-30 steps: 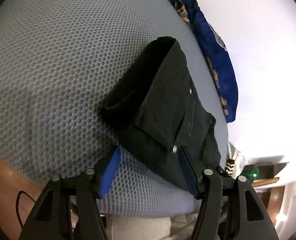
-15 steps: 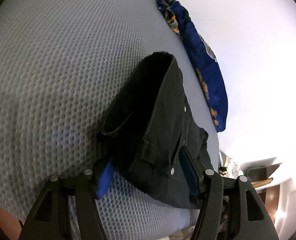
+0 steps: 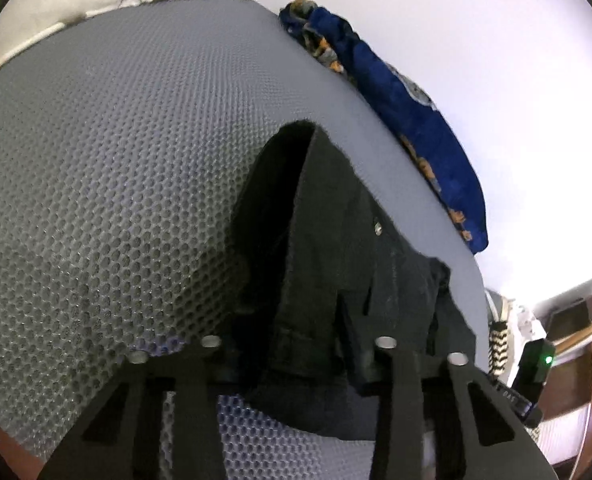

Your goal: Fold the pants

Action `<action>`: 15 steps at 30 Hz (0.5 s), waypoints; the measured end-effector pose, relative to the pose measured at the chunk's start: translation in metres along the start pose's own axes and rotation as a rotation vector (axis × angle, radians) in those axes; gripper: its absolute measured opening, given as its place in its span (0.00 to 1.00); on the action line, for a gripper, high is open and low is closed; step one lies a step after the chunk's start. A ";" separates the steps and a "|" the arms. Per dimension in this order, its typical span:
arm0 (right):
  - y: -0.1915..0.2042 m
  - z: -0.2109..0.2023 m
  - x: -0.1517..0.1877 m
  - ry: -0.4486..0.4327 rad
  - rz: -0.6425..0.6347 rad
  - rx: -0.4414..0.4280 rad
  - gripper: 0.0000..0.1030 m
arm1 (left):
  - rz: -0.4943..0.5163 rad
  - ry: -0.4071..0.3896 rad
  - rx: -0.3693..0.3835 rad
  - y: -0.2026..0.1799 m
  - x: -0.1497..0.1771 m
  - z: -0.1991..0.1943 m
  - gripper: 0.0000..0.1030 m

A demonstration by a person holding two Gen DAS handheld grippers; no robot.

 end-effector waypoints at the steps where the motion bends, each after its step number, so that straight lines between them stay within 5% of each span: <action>1: -0.001 -0.002 -0.001 -0.004 0.004 -0.002 0.61 | -0.007 -0.002 0.005 -0.001 -0.001 -0.003 0.28; 7: -0.013 -0.021 -0.009 -0.052 0.037 -0.006 0.61 | 0.083 -0.019 0.048 -0.047 -0.005 -0.013 0.24; 15: -0.042 -0.057 -0.020 -0.130 0.109 -0.025 0.61 | 0.270 0.015 0.172 -0.162 0.003 -0.004 0.24</action>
Point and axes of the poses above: each gripper's, at about its wrist camera, not at the fingertips, and z roughly the way its jaws point, y to its left, x to its underside, the point moved 8 cm from there along z, roughly the way its jaws point, and after that the axes turned 9 degrees about x, right-handed, at the moved point
